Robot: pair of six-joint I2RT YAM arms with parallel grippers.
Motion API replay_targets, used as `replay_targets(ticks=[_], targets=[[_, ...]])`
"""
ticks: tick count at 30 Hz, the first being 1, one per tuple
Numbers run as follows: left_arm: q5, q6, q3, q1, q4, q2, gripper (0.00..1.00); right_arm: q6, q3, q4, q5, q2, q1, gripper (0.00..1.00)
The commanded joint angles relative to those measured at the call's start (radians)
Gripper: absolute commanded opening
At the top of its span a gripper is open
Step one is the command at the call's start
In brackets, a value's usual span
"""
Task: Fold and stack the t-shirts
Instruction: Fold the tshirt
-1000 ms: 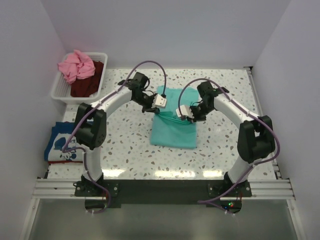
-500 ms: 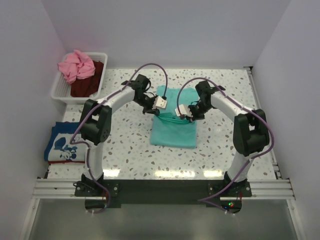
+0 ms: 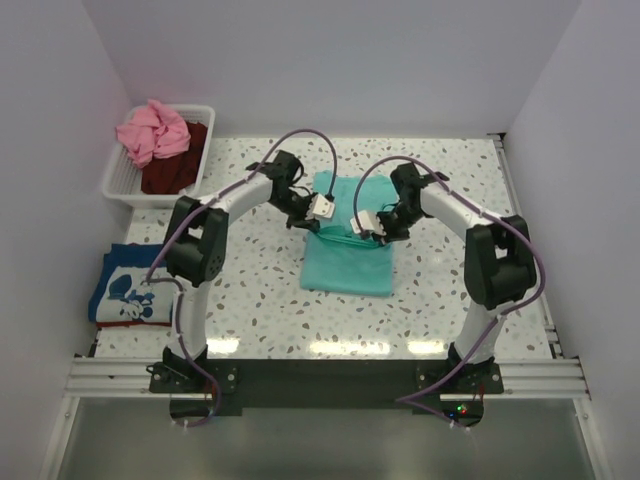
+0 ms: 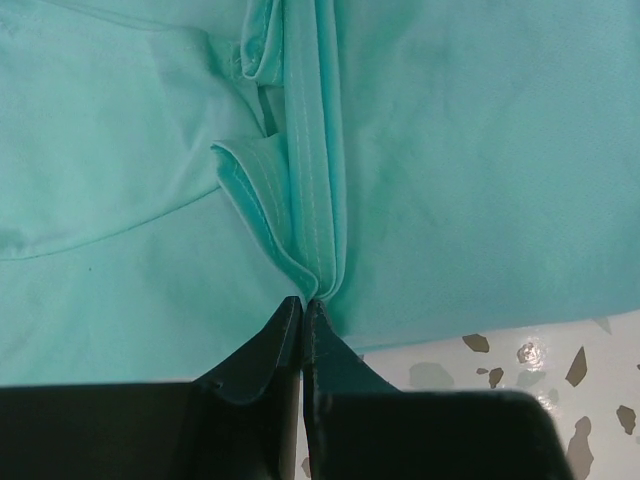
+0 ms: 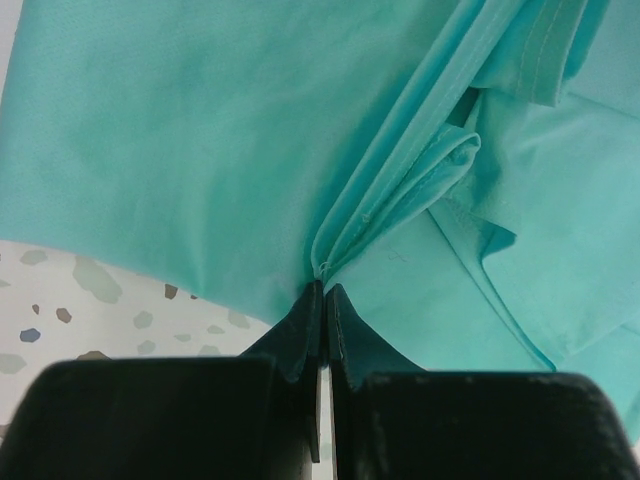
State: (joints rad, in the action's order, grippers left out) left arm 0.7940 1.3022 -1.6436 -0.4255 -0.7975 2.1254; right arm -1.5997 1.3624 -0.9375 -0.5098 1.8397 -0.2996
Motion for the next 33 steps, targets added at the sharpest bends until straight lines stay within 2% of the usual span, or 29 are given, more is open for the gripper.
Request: replay_targets(ticks=[1, 2, 3, 4, 5, 7, 9, 10, 11, 12, 13, 15, 16, 17, 18, 19, 21, 22, 23, 24, 25, 26, 29, 33], targets=[[0.011, 0.014, -0.047, 0.011, 0.011, 0.018, 0.05, -0.022, 0.010, 0.014, 0.010, 0.018, 0.008, 0.00], [0.008, -0.001, -0.057, 0.011, 0.020, 0.021, 0.12, -0.019, 0.015, 0.013, 0.013, 0.020, 0.007, 0.04], [0.004, -0.020, -0.068, 0.013, 0.024, 0.027, 0.18, -0.010, 0.018, 0.017, 0.017, 0.018, 0.008, 0.16], [0.002, -0.056, -0.080, 0.016, 0.024, 0.030, 0.23, 0.009, 0.023, 0.040, 0.028, 0.013, 0.008, 0.38], [0.005, -0.084, -0.103, 0.022, 0.027, 0.030, 0.31, 0.070, 0.030, 0.052, 0.034, 0.009, 0.007, 0.45], [0.016, -0.201, -0.131, 0.056, 0.046, 0.022, 0.40, 0.163, 0.088, 0.051, 0.031, 0.007, 0.020, 0.64], [0.050, -0.289, -0.137, 0.102, 0.060, -0.011, 0.46, 0.242, 0.158, 0.045, 0.017, -0.005, 0.042, 0.69], [0.054, -0.396, -0.124, 0.116, 0.096, -0.030, 0.60, 0.317, 0.176, 0.028, 0.011, -0.014, 0.048, 0.74], [0.056, -0.455, -0.107, 0.140, 0.119, -0.076, 0.61, 0.355, 0.196, 0.019, -0.002, -0.043, 0.054, 0.76], [0.060, -0.509, -0.088, 0.152, 0.141, -0.102, 0.68, 0.395, 0.198, 0.013, -0.007, -0.063, 0.056, 0.78], [0.063, -0.609, -0.037, 0.162, 0.182, -0.128, 0.83, 0.479, 0.198, -0.003, -0.016, -0.083, 0.057, 0.81], [0.073, -0.699, 0.029, 0.169, 0.216, -0.215, 0.88, 0.584, 0.182, -0.017, -0.054, -0.138, 0.057, 0.83], [0.091, -0.795, 0.106, 0.169, 0.248, -0.243, 0.88, 0.712, 0.175, -0.020, -0.071, -0.151, 0.056, 0.83], [0.156, -0.854, 0.149, 0.169, 0.271, -0.296, 1.00, 0.783, 0.158, -0.023, -0.117, -0.163, 0.053, 0.83], [0.192, -0.917, 0.198, 0.168, 0.300, -0.321, 1.00, 0.852, 0.146, -0.027, -0.142, -0.180, 0.053, 0.83], [0.223, -1.087, 0.312, 0.163, 0.402, -0.346, 1.00, 0.979, 0.130, -0.026, -0.166, -0.187, 0.054, 0.84], [0.269, -1.284, 0.439, 0.140, 0.548, -0.415, 1.00, 1.105, 0.055, -0.008, -0.249, -0.201, 0.050, 0.85], [0.281, -1.460, 0.558, 0.128, 0.696, -0.436, 1.00, 1.226, 0.020, 0.035, -0.278, -0.221, 0.048, 0.86], [0.287, -1.542, 0.614, 0.099, 0.775, -0.473, 1.00, 1.285, -0.056, 0.066, -0.303, -0.232, 0.037, 0.87], [0.283, -1.690, 0.667, 0.082, 0.929, -0.487, 1.00, 1.348, -0.098, 0.147, -0.338, -0.244, 0.031, 0.89], [0.280, -1.751, 0.751, 0.064, 0.990, -0.498, 1.00, 1.459, -0.136, 0.187, -0.352, -0.260, 0.024, 0.96], [0.275, -1.800, 0.780, 0.027, 1.036, -0.502, 1.00, 1.504, -0.201, 0.221, -0.364, -0.263, 0.001, 0.99], [0.242, -1.899, 0.823, -0.034, 1.116, -0.477, 1.00, 1.674, -0.284, 0.351, -0.386, -0.252, -0.035, 0.99], [0.221, -2.014, 0.826, -0.064, 1.250, -0.406, 1.00, 1.854, -0.347, 0.515, -0.430, -0.197, -0.042, 0.99]])
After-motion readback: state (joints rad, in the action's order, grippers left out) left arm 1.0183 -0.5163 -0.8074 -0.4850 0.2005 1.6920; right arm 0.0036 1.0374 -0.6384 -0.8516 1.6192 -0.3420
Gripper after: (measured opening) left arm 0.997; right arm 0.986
